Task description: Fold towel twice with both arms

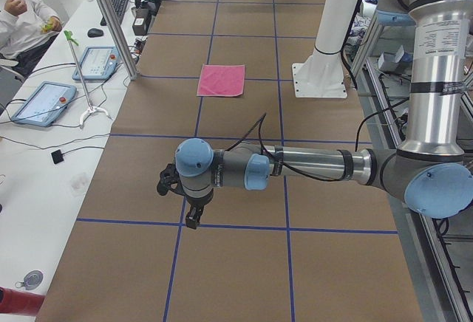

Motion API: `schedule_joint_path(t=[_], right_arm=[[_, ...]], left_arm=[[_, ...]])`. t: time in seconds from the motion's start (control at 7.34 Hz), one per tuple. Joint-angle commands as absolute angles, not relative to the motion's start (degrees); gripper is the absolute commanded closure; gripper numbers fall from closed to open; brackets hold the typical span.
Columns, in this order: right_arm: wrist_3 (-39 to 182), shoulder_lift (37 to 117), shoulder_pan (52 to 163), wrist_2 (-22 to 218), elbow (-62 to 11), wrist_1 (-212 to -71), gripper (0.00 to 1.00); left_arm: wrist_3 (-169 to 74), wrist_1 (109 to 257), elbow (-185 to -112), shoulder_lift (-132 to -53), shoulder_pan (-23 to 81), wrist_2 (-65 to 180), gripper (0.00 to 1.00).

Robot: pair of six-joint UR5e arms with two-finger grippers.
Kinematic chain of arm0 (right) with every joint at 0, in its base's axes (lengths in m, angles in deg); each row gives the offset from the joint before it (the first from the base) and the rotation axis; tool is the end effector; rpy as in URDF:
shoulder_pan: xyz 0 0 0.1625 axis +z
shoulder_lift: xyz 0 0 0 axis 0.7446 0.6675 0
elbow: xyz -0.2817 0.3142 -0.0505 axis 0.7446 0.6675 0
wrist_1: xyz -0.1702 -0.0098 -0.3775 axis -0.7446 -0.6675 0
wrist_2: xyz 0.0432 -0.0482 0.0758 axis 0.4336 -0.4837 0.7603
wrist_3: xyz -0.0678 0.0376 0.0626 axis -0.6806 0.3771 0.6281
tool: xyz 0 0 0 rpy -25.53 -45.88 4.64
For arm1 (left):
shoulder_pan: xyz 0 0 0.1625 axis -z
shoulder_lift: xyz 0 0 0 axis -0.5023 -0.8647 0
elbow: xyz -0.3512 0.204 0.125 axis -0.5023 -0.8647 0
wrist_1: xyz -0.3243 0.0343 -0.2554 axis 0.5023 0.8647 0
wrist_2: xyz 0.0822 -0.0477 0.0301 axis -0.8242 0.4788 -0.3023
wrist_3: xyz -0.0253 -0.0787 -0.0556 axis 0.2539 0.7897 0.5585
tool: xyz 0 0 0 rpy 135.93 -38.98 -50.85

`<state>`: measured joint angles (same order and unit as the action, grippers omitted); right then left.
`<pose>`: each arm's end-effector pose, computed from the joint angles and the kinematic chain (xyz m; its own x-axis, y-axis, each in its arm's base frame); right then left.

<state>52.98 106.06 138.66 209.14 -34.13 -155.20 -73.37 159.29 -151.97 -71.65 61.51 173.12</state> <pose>0.0682 -0.4256 0.6336 0.7205 -0.0575 0.6910 0.0164 0.9977 0.0659 -0.0741 -0.4860 0.6249 0.6730 0.2427 -0.6987 -0.1053 0.9664 0.2343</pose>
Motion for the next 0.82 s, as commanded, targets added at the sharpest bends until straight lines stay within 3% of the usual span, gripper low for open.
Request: schedule_joint_path(t=[0.0, 0.68], right_arm=[[53.3, 105.5, 138.6, 209.1, -33.8, -150.4, 0.0], [52.8, 104.7, 138.5, 212.5, -32.8, -141.1, 0.0]], left_arm=[[-73.2, 159.3, -152.0, -72.1, 61.5, 173.1, 0.0], [-72.9, 159.9, -151.8, -76.0, 61.3, 173.3, 0.0]])
